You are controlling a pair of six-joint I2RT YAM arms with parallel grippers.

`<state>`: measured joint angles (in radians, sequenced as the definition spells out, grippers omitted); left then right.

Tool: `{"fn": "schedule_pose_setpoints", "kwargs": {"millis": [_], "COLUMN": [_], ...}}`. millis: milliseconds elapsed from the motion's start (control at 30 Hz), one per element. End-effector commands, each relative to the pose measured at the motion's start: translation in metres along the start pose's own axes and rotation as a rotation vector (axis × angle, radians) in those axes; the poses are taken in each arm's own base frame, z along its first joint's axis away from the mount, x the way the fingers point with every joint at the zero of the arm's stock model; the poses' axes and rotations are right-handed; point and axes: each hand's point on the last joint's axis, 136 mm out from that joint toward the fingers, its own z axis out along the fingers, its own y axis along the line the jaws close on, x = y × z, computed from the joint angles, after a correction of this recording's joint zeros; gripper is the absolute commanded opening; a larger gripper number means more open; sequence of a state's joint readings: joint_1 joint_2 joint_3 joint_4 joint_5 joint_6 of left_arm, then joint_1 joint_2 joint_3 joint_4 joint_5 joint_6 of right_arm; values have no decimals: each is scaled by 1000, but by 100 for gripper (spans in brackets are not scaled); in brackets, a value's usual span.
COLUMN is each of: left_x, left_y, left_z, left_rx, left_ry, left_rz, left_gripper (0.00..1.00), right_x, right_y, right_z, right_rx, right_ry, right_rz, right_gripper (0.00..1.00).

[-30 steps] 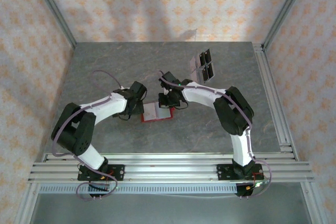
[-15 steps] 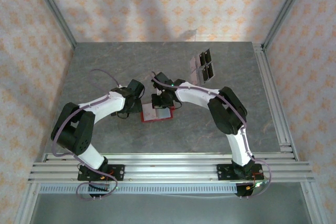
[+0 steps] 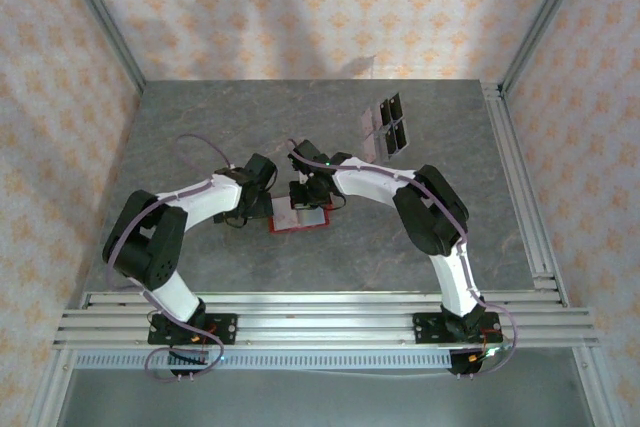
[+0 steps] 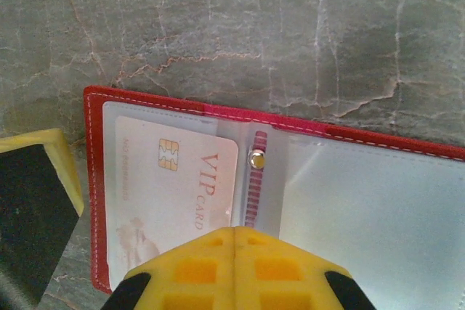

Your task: Put the credit cards into the card holder

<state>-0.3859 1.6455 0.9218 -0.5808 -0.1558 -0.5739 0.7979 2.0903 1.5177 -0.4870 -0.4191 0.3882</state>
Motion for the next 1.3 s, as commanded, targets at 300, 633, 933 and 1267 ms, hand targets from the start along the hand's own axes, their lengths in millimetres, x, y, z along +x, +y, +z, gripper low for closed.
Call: {"fn": "schedule_pose_setpoints", "kwargs": {"millis": [300, 633, 933, 1267], "left_x": [8, 14, 16, 1], "left_y": [-2, -4, -5, 4], "left_z": [10, 13, 14, -4], "left_rx": [-4, 0, 1, -22], "left_ry": [21, 27, 27, -23], "left_rz": [20, 23, 22, 7], "left_gripper": [99, 98, 98, 100], "right_x": [16, 15, 14, -6], "right_y": [-4, 17, 23, 19], "right_z": [16, 20, 16, -42], "right_rx": [41, -7, -44, -69], "right_ry": [51, 53, 42, -72], "right_rz": [-18, -24, -9, 20], "right_gripper": [0, 0, 0, 15]}}
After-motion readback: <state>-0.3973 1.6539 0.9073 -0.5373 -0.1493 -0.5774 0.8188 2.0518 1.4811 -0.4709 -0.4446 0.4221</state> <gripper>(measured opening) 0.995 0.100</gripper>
